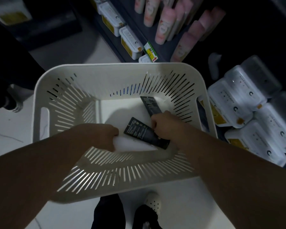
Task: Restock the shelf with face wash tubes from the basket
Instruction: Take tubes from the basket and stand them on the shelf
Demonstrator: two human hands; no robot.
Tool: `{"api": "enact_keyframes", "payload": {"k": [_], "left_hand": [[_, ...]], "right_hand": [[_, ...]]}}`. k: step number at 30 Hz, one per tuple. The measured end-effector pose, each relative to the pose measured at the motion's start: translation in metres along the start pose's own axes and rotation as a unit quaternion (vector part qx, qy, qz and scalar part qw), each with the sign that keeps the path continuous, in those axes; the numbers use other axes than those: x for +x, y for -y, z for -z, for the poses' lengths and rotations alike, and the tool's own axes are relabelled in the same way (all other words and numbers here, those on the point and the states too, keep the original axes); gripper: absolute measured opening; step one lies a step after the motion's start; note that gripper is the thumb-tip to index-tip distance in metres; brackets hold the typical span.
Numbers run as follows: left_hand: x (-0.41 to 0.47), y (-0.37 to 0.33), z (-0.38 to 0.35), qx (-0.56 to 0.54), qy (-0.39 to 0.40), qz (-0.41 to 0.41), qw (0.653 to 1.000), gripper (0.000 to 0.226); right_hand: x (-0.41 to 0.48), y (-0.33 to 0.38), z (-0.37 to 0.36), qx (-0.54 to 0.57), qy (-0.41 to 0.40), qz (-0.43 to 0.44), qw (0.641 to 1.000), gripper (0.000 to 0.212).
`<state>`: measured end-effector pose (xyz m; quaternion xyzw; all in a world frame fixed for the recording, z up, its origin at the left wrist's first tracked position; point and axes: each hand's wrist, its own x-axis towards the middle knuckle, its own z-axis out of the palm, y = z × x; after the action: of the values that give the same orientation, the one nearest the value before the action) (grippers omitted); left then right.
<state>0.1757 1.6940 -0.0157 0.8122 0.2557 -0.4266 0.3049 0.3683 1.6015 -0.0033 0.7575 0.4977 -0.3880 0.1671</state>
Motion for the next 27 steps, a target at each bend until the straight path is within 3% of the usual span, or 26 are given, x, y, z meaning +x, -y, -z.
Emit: {"api": "enact_keyframes", "payload": {"k": [7, 10, 15, 21, 27], "left_hand": [[-0.078, -0.007, 0.048, -0.122, 0.000, 0.022, 0.992, 0.043], [-0.118, -0.021, 0.068, -0.171, -0.013, 0.027, 0.985, 0.043], [-0.193, -0.041, 0.096, -0.433, -0.004, -0.008, 0.901, 0.033], [-0.297, -0.074, 0.139, -0.553, -0.034, -0.075, 0.829, 0.053], [-0.375, -0.124, 0.173, -0.562, -0.097, -0.099, 0.815, 0.050]], "right_hand": [[-0.067, 0.029, 0.062, 0.205, -0.013, 0.049, 0.977, 0.029], [-0.103, 0.033, 0.086, 0.231, -0.039, 0.057, 0.971, 0.023], [-0.179, 0.039, 0.142, 0.355, -0.074, 0.072, 0.929, 0.014], [-0.278, 0.037, 0.219, 0.495, -0.129, 0.105, 0.853, 0.019], [-0.379, 0.028, 0.276, 0.493, -0.226, 0.146, 0.827, 0.023]]}}
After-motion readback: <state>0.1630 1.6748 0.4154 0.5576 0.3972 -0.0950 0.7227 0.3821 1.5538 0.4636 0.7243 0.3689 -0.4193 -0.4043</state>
